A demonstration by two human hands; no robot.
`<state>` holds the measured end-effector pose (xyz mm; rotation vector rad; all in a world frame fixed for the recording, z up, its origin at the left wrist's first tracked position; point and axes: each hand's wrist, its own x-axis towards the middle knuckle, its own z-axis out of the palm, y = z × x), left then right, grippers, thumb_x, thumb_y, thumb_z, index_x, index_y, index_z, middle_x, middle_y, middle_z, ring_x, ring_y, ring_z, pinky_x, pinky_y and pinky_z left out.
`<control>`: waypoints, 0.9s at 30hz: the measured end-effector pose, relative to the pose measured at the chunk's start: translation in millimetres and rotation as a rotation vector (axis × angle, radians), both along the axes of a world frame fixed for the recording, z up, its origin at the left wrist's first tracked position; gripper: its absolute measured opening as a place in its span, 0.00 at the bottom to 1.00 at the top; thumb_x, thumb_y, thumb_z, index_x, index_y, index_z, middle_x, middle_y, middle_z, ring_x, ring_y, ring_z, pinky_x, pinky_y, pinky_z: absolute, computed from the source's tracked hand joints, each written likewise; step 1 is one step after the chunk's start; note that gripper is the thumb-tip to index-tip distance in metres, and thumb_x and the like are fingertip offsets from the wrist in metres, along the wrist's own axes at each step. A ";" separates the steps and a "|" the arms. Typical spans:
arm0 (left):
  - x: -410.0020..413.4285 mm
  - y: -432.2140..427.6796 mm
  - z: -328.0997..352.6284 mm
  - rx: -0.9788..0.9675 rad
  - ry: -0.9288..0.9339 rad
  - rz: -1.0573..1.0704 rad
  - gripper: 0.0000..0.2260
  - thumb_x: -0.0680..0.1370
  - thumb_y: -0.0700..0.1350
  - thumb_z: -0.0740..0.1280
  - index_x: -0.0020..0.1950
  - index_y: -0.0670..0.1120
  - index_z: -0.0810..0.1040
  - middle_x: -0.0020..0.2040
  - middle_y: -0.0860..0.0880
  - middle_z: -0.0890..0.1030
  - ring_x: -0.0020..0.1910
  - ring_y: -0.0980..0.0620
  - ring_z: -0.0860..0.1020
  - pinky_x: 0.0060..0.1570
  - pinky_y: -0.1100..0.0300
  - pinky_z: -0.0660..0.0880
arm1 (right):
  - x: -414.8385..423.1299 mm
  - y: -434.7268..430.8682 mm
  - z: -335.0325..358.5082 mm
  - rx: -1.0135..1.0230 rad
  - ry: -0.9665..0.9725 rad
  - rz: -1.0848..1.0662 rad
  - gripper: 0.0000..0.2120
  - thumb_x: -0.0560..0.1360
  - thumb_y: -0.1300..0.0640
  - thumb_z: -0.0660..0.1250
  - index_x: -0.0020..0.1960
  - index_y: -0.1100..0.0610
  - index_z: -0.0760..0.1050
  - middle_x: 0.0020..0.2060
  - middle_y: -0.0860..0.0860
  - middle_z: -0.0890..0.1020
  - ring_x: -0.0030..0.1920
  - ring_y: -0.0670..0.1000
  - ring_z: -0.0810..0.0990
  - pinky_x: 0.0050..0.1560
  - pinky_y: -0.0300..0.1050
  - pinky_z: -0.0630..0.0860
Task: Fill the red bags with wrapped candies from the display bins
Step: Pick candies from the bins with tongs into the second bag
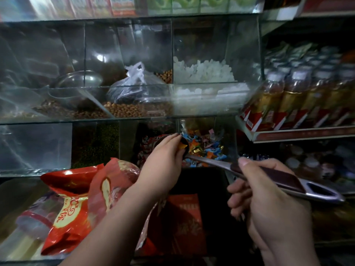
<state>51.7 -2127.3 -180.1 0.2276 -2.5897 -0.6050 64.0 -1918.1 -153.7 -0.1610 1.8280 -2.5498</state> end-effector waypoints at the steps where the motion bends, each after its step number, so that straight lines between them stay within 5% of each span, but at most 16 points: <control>1: -11.7 2.1 3.0 -0.008 0.000 -0.033 0.20 0.84 0.49 0.60 0.76 0.47 0.69 0.75 0.51 0.70 0.74 0.54 0.65 0.71 0.64 0.60 | -6.6 2.3 0.0 0.002 0.008 -0.031 0.10 0.80 0.55 0.71 0.40 0.53 0.77 0.22 0.57 0.77 0.15 0.50 0.72 0.17 0.37 0.68; 6: -75.2 10.1 6.2 -0.015 -0.052 -0.164 0.18 0.83 0.46 0.63 0.71 0.42 0.73 0.70 0.45 0.75 0.70 0.48 0.71 0.70 0.58 0.65 | -42.7 3.9 -3.5 0.074 0.071 -0.141 0.11 0.80 0.52 0.68 0.41 0.54 0.79 0.22 0.54 0.78 0.17 0.50 0.74 0.18 0.39 0.70; 11: -114.3 12.3 -11.6 0.084 -0.157 -0.130 0.19 0.84 0.44 0.61 0.74 0.40 0.70 0.75 0.41 0.69 0.76 0.44 0.64 0.74 0.62 0.56 | -82.6 -18.3 -31.8 0.168 0.115 -0.191 0.10 0.83 0.56 0.67 0.45 0.60 0.78 0.23 0.53 0.79 0.19 0.51 0.78 0.20 0.42 0.74; 16: -111.2 8.3 -25.8 0.235 -0.123 0.042 0.19 0.80 0.38 0.62 0.70 0.45 0.75 0.66 0.44 0.78 0.63 0.45 0.77 0.52 0.72 0.65 | -113.3 -55.5 -65.4 0.474 0.162 -0.076 0.07 0.79 0.51 0.72 0.42 0.49 0.80 0.28 0.53 0.82 0.28 0.53 0.83 0.29 0.50 0.81; 20: -99.9 -0.3 -25.5 0.353 -0.243 0.047 0.25 0.76 0.34 0.62 0.73 0.48 0.72 0.66 0.46 0.79 0.46 0.57 0.80 0.31 0.80 0.67 | -126.8 -58.9 -70.5 0.747 0.369 0.052 0.04 0.78 0.50 0.72 0.47 0.49 0.80 0.37 0.49 0.84 0.41 0.51 0.83 0.43 0.54 0.81; 22: -90.4 -0.5 -20.7 0.384 -0.210 0.051 0.25 0.76 0.35 0.61 0.73 0.49 0.73 0.66 0.47 0.79 0.47 0.57 0.80 0.37 0.79 0.69 | -125.5 -54.9 -67.0 0.836 0.519 0.094 0.03 0.79 0.53 0.72 0.50 0.52 0.82 0.42 0.52 0.84 0.44 0.55 0.83 0.44 0.56 0.80; 27: -68.3 2.8 -17.4 0.377 -0.084 0.074 0.20 0.80 0.41 0.61 0.72 0.49 0.74 0.68 0.49 0.77 0.67 0.51 0.75 0.61 0.66 0.68 | -96.2 -37.5 -53.9 0.907 0.680 0.006 0.09 0.80 0.50 0.70 0.57 0.53 0.82 0.46 0.50 0.80 0.45 0.56 0.83 0.45 0.55 0.80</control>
